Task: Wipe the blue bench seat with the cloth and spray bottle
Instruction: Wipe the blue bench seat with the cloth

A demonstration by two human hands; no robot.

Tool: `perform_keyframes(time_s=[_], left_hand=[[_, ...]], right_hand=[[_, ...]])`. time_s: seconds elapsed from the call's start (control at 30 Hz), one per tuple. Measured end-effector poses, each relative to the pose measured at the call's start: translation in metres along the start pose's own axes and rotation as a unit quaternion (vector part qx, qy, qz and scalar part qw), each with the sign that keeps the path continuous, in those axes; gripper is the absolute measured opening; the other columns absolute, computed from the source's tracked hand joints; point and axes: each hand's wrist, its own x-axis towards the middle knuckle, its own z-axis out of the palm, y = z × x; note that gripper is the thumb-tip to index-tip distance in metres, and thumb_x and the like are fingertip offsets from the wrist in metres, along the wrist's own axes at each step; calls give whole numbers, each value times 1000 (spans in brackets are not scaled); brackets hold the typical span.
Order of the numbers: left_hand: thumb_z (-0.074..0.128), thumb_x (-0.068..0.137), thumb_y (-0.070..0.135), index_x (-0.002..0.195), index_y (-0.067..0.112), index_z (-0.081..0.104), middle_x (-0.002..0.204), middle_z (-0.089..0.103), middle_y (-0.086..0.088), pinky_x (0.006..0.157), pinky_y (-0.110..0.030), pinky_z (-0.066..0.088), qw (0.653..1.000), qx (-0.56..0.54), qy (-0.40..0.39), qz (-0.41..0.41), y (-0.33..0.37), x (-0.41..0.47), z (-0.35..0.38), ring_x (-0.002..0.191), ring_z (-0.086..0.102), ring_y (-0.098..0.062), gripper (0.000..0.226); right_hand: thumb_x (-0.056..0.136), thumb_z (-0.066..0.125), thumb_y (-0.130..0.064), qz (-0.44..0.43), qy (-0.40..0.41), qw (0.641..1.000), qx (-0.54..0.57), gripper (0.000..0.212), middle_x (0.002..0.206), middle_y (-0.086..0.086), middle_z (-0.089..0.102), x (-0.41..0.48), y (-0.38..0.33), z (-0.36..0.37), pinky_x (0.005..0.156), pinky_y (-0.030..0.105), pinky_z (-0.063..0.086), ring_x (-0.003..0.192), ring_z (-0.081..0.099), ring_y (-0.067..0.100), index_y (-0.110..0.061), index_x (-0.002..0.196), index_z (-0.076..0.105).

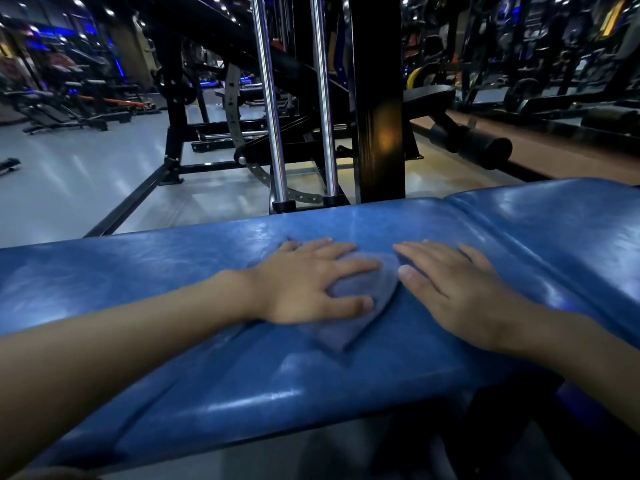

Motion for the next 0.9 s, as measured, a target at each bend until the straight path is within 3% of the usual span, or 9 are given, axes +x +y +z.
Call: perform_keyframes(time_s=[0.1, 0.2, 0.3, 0.37, 0.47, 0.57, 0.67, 0.77, 0.9], left_hand=[[16, 74, 87, 146, 58, 14, 162, 17, 11, 114, -58, 15, 995, -34, 3, -94, -51, 27, 0, 148, 18, -15, 78], [17, 67, 94, 146, 55, 23, 159, 27, 8, 113, -58, 22, 970, -86, 24, -224, -100, 42, -3, 143, 32, -26, 88], [21, 81, 86, 147, 54, 23, 158, 29, 7, 109, -57, 22, 960, -69, 20, -269, -101, 49, 0, 140, 35, -31, 74], [23, 90, 76, 149, 51, 23, 159, 27, 7, 108, -58, 19, 967, -40, 18, -250, -84, 43, 0, 143, 31, -29, 64], [21, 88, 77, 150, 50, 18, 162, 23, 6, 112, -56, 17, 984, -26, 11, -174, -50, 19, -1, 147, 22, -23, 67], [9, 78, 81, 151, 48, 13, 162, 20, 4, 115, -51, 17, 998, 1, 14, -66, -1, -14, 0, 147, 19, -20, 81], [13, 82, 77, 152, 47, 8, 164, 13, 5, 118, -51, 12, 1000, 8, 16, 20, 36, -42, -3, 149, 10, -20, 77], [18, 84, 79, 149, 53, 1, 165, 4, 7, 118, -57, 5, 999, 1, 30, 25, 40, -56, -1, 151, -1, -22, 72], [16, 78, 83, 146, 59, 0, 163, 9, 9, 115, -59, 10, 1000, 6, 16, 26, 28, -47, 4, 150, 5, -23, 74]], right_hand=[[70, -9, -76, 8, -35, 999, -18, 93, 160, -19, 13, -1, -1, 6, 119, 44, -1, 147, 0, 0, -39, 150, 19], [71, -10, -75, 9, -23, 1000, -17, 91, 160, -20, 13, -1, -1, 6, 119, 43, -1, 146, -1, -1, -40, 150, 20], [73, -10, -75, 3, -26, 999, -42, 88, 160, -18, 11, 0, -1, 8, 119, 43, -1, 147, -2, 1, -40, 150, 15], [80, -7, -73, 5, -35, 998, -50, 81, 160, -17, 10, 0, -3, 9, 119, 44, -1, 147, -3, 2, -40, 151, 12], [85, 1, -66, 13, -37, 998, -43, 73, 160, -16, 13, -1, -4, 7, 119, 45, 0, 147, 0, 3, -38, 152, 12], [85, 0, -66, 14, -22, 999, -29, 74, 158, -16, 19, -1, -3, 7, 119, 45, 2, 147, 6, 3, -36, 152, 11], [82, -3, -69, 17, -16, 1000, 0, 78, 157, -15, 23, 0, 0, 7, 119, 44, 2, 146, 9, 2, -37, 152, 12], [79, -7, -76, 8, -1, 1000, 7, 85, 155, -15, 29, 0, -1, 1, 119, 45, 3, 144, 15, 1, -38, 151, 18], [74, -7, -78, -17, -8, 1000, 1, 90, 152, -19, 30, -1, -4, 1, 118, 47, 4, 144, 15, 1, -38, 148, 24]])
